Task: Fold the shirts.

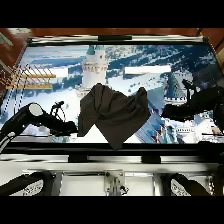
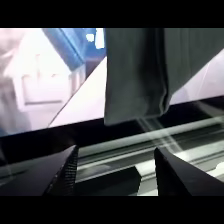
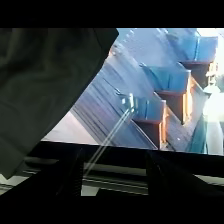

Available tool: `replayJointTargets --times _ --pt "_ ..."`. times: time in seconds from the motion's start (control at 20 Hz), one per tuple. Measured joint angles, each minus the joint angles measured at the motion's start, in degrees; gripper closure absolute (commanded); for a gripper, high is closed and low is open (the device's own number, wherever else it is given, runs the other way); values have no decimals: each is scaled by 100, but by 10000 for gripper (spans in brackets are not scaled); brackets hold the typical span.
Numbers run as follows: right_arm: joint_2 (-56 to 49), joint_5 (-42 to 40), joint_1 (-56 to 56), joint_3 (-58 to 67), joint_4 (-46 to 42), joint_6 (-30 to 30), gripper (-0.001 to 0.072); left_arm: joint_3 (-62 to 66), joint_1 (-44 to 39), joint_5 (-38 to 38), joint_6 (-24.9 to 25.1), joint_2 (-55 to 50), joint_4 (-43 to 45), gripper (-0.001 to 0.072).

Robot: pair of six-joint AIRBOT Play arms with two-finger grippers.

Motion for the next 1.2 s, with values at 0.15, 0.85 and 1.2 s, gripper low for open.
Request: replayJointTargets --times 0.15,0.85,1.2 --pt "9 55 -4 -37 107 28 210 -179 50 391 92 -133 -293 232" --pt "11 87 -9 -81 415 297 207 -282 -61 1045 127 -846 -975 672" --pt "9 264 240 -1064 881 149 121 -197 -87 1034 472 -728 -815 673"
